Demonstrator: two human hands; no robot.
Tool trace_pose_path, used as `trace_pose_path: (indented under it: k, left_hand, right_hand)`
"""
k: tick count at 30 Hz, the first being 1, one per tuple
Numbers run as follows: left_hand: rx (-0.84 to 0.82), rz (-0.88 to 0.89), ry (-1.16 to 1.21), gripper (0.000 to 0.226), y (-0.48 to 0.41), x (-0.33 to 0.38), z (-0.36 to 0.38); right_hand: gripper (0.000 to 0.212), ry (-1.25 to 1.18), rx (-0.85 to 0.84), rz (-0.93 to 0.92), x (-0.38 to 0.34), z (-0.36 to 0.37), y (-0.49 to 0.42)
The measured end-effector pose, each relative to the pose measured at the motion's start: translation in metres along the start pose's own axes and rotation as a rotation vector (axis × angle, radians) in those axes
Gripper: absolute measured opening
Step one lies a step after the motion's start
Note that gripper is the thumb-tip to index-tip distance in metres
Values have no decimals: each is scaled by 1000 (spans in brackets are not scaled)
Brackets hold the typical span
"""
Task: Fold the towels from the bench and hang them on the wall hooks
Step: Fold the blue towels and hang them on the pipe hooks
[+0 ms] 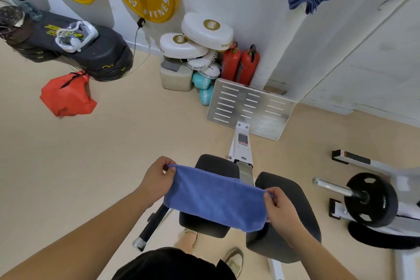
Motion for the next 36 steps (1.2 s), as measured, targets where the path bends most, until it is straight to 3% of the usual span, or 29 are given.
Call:
trace_pose_path:
  k: [8,13,17,22,26,30,36]
  left_hand:
    - [-104,-191,-189,12,-75,-32,17]
    - [-258,-401,-206,21,-79,-69,45]
    - [-358,-474,-49,27,-72,-80,72]
    - [-312,-575,206,27,-67,-97,72]
    - [-368,-571,243,36,-60,-95,61]
    - [-479,-548,320,26,-48,-84,55]
    - [-398,-337,223,30,-38,-56,28]
  right_hand:
    - [18,80,-34,99,3,6,-69]
    - [45,159,-158,169,7,35,-95]
    - [52,164,-355,186,9,67,-102]
    - [45,133,-463,165,2,83,-103]
    - [11,206,-395,146,3,68,-103]
    - [11,97,-272,165,3,39,-94]
    - [27,-371,-242,279,18,32,-63]
Point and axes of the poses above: each hand's wrist, its own y-axis away from the middle knuckle, its own z-axis out of the palm, x = y × z, the point moved 10 cm from there along -y, towards the middle knuckle, and after that the axes turned 5 degrees about -x, right-handed, at the moved point
